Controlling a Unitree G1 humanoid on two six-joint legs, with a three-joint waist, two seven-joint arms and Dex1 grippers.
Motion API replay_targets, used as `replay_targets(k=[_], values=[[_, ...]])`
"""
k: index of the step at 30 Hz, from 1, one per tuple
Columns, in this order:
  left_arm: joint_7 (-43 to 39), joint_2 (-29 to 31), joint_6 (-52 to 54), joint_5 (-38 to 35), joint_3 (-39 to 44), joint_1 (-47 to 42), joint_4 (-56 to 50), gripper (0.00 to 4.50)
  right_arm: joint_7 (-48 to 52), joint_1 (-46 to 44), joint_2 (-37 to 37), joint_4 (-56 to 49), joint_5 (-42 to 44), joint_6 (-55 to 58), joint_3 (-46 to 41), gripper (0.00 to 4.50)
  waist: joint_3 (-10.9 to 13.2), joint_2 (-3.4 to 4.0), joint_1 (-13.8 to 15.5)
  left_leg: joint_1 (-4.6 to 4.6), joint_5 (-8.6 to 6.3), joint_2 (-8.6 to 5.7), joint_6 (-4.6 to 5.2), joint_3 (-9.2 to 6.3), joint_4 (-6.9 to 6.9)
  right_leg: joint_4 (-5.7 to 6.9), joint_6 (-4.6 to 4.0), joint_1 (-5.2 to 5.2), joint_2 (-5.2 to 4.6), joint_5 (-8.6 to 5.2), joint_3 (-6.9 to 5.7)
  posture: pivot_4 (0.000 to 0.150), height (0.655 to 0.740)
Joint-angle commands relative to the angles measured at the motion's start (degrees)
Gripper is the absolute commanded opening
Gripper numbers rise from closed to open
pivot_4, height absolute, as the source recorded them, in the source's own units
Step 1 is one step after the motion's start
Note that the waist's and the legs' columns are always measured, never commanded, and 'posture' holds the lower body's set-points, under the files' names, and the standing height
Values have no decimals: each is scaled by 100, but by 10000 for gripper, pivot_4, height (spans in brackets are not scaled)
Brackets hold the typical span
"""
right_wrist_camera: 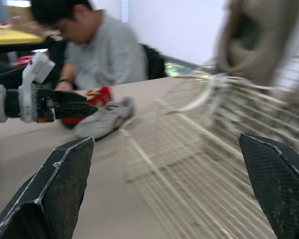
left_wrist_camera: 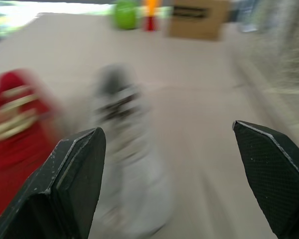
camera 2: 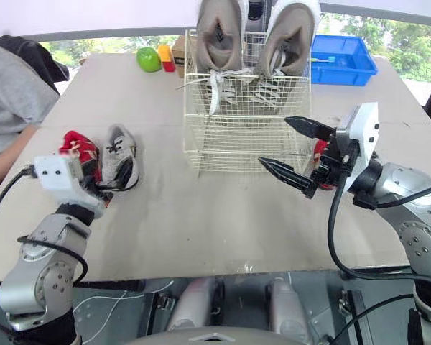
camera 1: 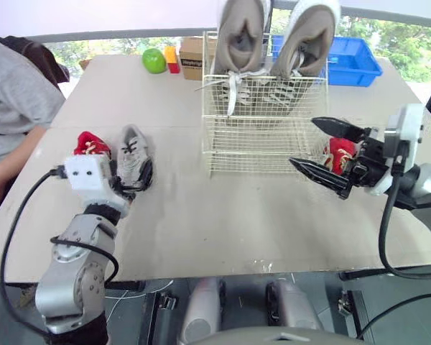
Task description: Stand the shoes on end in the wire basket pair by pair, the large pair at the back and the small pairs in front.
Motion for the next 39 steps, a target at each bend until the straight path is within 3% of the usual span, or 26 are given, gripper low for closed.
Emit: replay_targets(k=[1, 4, 10, 17, 21, 28, 37, 39], values=[[-354, -278, -92, -702, -308, 126, -535, 43705, 293, -114, -85, 54, -121, -134, 72, 45000, -1, -4, 34, -1, 0, -2, 0, 2, 0, -1, 0, 0, -7, 0, 0, 1500, 7400], [-891, -193, 5, -1544, -335, 213, -725, 43705, 402, 65, -280, 70, -241, -53, -30, 45000, -1, -6, 40, -9, 0, -4, 0, 3, 3, -6, -1, -1, -19, 0, -5, 1500, 7400], [-2356, 954, 267, -2751, -676, 434, -942, 43705, -43, 1581, -749, -61, -579, 383, -1052, 45000, -4, -4, 8, -8, -4, -1, 5, 7, -14, -8, -15, -8, -19, -12, -9, 1500, 7400], [-3658, 2029, 211, -3027, -1313, -189, -549, 43705, -687, 2987, -910, 3, -1371, 860, -2416, 45000, -7, 6, 7, -4, -6, -5, 7, 10, -8, -7, -13, -8, -15, -13, -4, 1500, 7400], [-3986, 2165, 205, -3065, -1769, -790, -411, 43705, -991, 2746, -1164, 678, -1741, 1255, -2328, 45000, -10, 9, -29, 1, -6, -7, 7, 15, -1, -10, -12, -8, -13, -13, 1, 1500, 7400], [-4185, 2277, 146, -3010, -1889, -1077, -263, 43705, -1465, 1207, -811, 1997, -1458, 2394, -1983, 45000, -8, 9, -96, -5, -7, -15, 10, 10, -15, -16, -15, -12, 3, -12, 7, 1500, 7400], [-3964, 2160, -58, -2908, -1880, -772, -365, 43705, -1706, 1232, -257, 2150, -1834, 1981, -1814, 45000, -8, 11, -81, -6, -8, -13, 11, 11, -25, -26, -11, -11, 10, -14, 11, 1500, 7400], [-4002, 2164, -140, -2824, -1892, -796, -278, 45000, -1797, 1079, -130, 2309, -1954, 1785, -1790, 39459, -7, 12, -95, -3, -8, -14, 11, 12, -23, -25, -10, -10, 11, -14, 14, 1500, 7400]])
